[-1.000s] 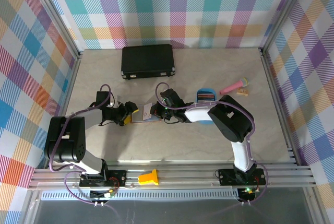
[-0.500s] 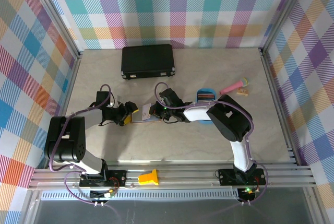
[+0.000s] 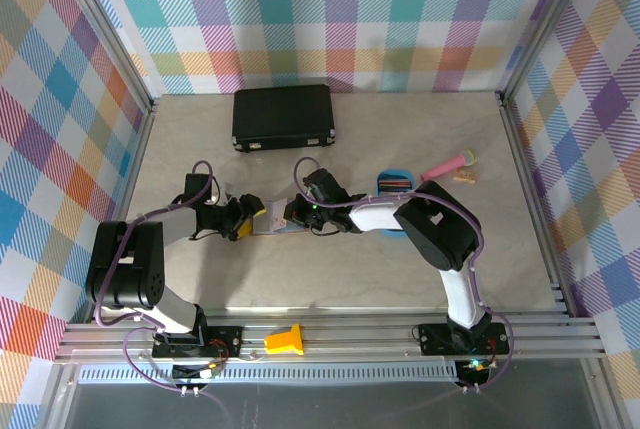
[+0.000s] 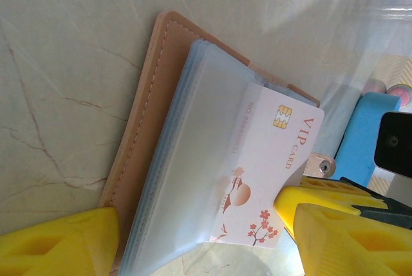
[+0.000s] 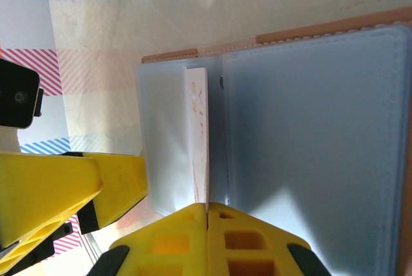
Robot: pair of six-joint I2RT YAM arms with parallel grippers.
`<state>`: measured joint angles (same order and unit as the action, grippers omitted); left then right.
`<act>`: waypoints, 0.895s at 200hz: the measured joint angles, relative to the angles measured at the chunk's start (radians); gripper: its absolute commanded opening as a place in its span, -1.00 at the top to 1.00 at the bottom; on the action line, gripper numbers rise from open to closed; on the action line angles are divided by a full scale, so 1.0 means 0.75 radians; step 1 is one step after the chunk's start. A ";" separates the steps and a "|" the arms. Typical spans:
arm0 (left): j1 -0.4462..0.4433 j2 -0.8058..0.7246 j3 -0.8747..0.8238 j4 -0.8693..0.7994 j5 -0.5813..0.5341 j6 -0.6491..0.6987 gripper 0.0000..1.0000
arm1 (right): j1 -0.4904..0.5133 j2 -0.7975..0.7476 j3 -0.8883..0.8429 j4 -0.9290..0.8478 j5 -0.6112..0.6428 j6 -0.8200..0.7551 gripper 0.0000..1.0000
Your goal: Put the credit cards into the card holder
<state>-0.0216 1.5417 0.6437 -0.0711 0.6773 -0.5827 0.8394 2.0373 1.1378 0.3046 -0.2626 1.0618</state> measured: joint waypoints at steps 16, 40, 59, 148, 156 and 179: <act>0.000 0.001 0.001 -0.002 0.000 -0.001 -0.45 | 0.000 0.005 0.012 -0.010 -0.005 0.000 1.00; 0.000 0.002 0.001 -0.002 0.003 0.000 -0.45 | 0.000 0.014 0.026 -0.016 -0.010 -0.001 1.00; 0.000 0.002 0.001 -0.001 0.003 0.000 -0.45 | 0.000 0.022 0.042 -0.025 -0.014 -0.001 1.00; -0.003 0.003 0.001 0.003 0.003 0.000 -0.45 | 0.008 0.084 0.134 -0.055 -0.013 -0.005 0.96; -0.003 0.003 0.001 0.003 0.003 0.000 -0.44 | 0.009 0.085 0.137 -0.058 -0.013 -0.006 0.95; -0.003 0.003 0.001 0.003 0.003 0.000 -0.45 | 0.009 0.085 0.138 -0.066 -0.010 -0.012 0.85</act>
<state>-0.0238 1.5436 0.6445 -0.0689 0.6796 -0.5827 0.8463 2.1014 1.2415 0.2554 -0.2699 1.0531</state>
